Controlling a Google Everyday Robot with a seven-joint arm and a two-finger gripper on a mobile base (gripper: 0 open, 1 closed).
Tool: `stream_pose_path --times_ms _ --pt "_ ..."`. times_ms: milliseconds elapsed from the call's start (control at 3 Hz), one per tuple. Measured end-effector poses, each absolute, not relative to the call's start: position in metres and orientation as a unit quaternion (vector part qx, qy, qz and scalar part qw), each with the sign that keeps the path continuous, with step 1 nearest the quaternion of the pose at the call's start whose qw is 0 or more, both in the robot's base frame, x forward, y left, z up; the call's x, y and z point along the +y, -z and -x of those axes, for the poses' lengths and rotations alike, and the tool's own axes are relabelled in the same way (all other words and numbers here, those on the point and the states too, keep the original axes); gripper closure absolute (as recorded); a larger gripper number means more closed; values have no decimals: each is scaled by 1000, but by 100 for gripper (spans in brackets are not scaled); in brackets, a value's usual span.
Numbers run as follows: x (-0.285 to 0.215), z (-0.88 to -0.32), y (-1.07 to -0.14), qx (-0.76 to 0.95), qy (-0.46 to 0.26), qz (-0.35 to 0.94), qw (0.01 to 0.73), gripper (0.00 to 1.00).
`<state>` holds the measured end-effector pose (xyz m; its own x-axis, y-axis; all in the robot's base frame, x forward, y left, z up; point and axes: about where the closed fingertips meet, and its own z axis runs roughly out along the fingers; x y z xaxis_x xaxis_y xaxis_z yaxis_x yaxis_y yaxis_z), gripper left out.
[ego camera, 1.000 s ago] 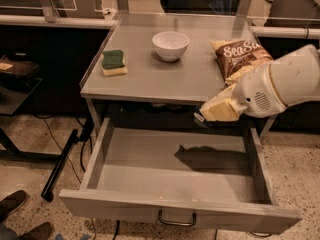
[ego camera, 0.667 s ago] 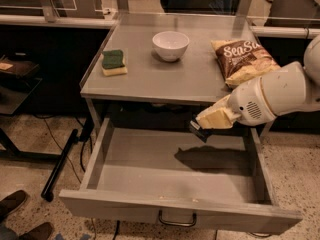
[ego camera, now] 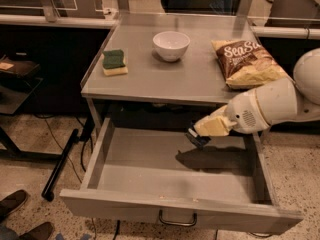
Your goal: Place rxbar blueberry into top drawer
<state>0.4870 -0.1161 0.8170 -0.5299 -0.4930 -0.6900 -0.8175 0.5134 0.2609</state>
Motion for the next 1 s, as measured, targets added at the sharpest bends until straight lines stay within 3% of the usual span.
stream_pose_path --times_ms 1000 --pt "-106 -480 -727 827 -396 334 220 100"
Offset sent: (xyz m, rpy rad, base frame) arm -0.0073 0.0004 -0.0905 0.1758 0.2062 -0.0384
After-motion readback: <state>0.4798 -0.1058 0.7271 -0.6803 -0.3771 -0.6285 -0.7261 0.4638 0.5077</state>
